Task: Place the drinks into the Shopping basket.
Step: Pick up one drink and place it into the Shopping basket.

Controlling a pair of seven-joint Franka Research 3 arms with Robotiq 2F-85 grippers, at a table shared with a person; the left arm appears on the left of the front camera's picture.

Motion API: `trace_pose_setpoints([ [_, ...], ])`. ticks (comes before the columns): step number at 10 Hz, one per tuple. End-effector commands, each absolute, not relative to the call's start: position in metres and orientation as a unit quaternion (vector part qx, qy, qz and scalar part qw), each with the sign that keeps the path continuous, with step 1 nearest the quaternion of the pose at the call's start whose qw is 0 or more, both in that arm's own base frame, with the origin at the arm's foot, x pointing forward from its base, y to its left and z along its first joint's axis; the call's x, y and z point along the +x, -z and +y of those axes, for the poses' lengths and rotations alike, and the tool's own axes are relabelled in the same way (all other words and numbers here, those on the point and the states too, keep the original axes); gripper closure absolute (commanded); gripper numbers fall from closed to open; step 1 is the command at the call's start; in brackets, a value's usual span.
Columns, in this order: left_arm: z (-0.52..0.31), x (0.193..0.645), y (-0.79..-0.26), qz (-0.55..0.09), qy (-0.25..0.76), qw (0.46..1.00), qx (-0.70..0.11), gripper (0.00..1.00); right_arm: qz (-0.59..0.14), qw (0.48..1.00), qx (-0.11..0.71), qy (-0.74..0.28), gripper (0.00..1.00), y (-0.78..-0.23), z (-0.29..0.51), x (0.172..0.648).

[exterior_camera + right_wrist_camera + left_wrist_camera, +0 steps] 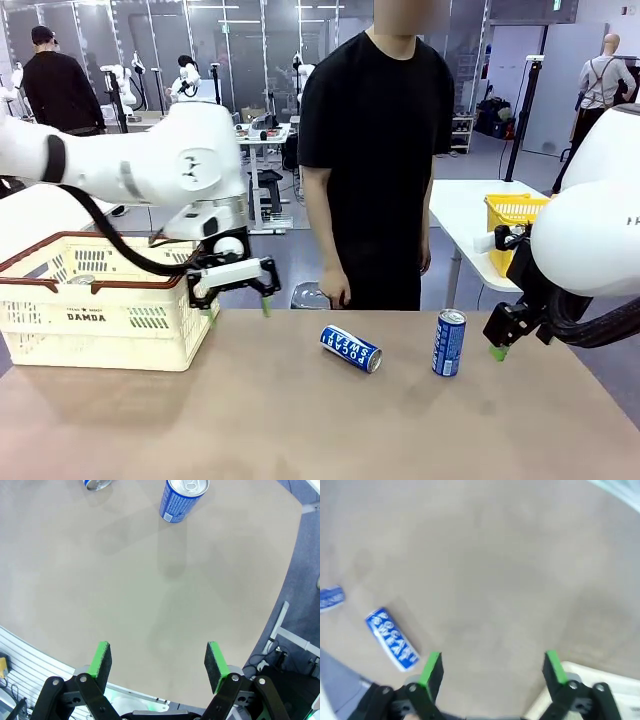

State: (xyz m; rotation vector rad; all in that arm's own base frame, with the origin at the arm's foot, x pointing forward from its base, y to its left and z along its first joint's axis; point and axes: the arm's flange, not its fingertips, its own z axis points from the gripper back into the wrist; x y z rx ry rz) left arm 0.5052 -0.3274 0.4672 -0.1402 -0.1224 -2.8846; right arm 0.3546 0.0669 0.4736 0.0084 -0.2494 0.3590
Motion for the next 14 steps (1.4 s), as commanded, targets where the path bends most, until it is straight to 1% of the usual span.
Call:
trace_pose_setpoints([
  [1, -0.366, 0.524, -0.470, -0.026, 0.990, 0.124, -0.063, 0.00, -0.122, 0.976, 0.007, -0.181, 0.07, -0.473, 0.066, 0.355],
  [3, -0.398, 0.540, -0.456, -0.023, 0.987, 0.154, -0.049, 0.00, -0.122, 0.976, 0.007, -0.181, 0.07, -0.473, 0.066, 0.355],
  [5, -0.406, 0.548, -0.448, -0.019, 0.984, 0.172, -0.042, 0.00, -0.122, 0.976, 0.007, -0.181, 0.07, -0.473, 0.066, 0.355],
  [6, -0.402, 0.554, -0.446, -0.007, 0.984, 0.179, -0.023, 0.00, -0.122, 0.976, 0.007, -0.181, 0.07, -0.473, 0.066, 0.355],
  [7, -0.402, 0.541, -0.442, -0.031, 0.986, 0.158, -0.044, 0.00, -0.122, 0.976, 0.007, -0.181, 0.07, -0.473, 0.066, 0.355],
  [11, -0.402, 0.541, -0.442, -0.031, 0.986, 0.158, -0.044, 0.00, -0.122, 0.976, 0.007, -0.181, 0.07, -0.473, 0.066, 0.355],
  [12, -0.408, 0.546, -0.440, -0.028, 0.986, 0.161, -0.035, 0.00, -0.122, 0.976, 0.007, -0.181, 0.07, -0.473, 0.066, 0.355],
  [13, -0.423, 0.550, -0.432, -0.039, 0.985, 0.168, -0.032, 0.00, -0.122, 0.976, 0.007, -0.181, 0.07, -0.473, 0.066, 0.355],
  [14, -0.437, 0.552, -0.426, -0.062, 0.981, 0.180, -0.029, 0.00, -0.122, 0.976, 0.007, -0.181, 0.07, -0.473, 0.066, 0.355],
])
